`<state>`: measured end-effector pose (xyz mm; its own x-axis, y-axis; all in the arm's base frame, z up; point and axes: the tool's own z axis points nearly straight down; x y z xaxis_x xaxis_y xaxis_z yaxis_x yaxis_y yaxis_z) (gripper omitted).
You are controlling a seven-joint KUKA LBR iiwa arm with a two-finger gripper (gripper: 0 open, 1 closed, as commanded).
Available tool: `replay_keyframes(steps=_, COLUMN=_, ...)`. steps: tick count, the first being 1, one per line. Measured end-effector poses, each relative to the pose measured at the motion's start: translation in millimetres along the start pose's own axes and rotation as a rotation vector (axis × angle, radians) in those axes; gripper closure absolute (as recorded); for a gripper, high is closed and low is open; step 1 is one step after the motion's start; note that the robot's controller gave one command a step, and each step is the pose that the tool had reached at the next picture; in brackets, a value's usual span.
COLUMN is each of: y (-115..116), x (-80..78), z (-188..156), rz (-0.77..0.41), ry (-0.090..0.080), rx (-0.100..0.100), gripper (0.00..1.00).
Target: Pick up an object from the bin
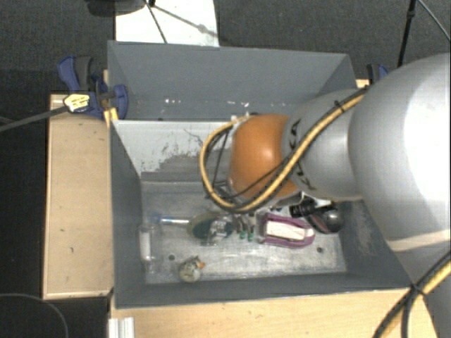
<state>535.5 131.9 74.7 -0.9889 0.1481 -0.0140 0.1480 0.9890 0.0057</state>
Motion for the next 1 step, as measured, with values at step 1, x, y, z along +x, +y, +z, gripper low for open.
replay_keyframes(steps=1, y=16.6, x=-3.8, z=-155.9, rz=-0.167, ry=0.006, rx=0.001, gripper=1.0)
